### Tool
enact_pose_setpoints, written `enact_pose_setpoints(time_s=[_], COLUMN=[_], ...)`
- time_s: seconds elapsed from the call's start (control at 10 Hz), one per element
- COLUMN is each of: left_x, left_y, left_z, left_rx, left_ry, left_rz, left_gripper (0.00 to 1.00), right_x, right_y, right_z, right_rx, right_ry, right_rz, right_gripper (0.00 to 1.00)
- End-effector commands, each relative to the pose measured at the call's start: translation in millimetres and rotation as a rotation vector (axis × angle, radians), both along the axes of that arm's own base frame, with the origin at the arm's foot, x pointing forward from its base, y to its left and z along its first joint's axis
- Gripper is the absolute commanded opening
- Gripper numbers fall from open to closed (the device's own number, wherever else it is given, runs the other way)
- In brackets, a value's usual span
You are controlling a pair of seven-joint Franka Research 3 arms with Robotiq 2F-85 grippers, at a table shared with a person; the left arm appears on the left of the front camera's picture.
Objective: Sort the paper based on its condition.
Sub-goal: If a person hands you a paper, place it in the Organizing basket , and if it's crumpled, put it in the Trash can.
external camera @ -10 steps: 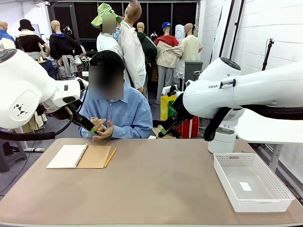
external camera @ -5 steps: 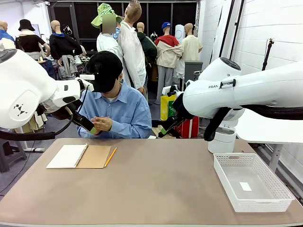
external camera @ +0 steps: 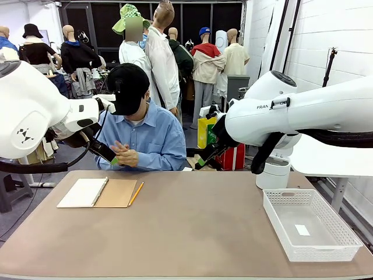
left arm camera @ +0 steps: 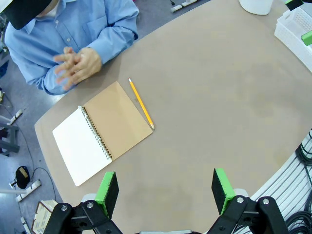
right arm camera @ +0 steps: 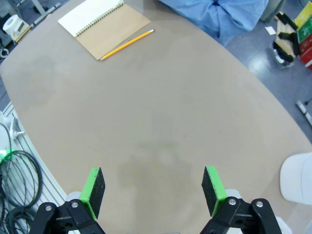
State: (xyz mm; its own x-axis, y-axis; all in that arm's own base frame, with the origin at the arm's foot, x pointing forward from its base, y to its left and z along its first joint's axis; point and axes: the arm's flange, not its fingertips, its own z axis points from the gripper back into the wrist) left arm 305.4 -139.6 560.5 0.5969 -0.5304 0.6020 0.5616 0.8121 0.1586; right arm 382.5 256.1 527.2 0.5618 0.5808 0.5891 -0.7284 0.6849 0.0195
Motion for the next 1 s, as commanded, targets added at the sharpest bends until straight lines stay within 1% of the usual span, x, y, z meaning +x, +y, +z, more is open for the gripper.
enact_pose_setpoints(time_s=[0.0, 0.9], left_x=[0.3, 0.3], left_y=[0.5, 0.5], left_z=[-0.4, -0.4], left_rx=[-0.002, -0.002], left_ry=[0.0, 0.0], left_rz=[0.0, 0.0], left_gripper=[1.0, 1.0], right_x=[0.4, 0.4], right_y=[-0.8, -0.8], right_z=[-1.2, -1.2], right_rx=[-0.018, -0.018], right_ry=[-0.002, -0.002], right_rz=[-0.002, -0.002], right_gripper=[1.0, 1.0])
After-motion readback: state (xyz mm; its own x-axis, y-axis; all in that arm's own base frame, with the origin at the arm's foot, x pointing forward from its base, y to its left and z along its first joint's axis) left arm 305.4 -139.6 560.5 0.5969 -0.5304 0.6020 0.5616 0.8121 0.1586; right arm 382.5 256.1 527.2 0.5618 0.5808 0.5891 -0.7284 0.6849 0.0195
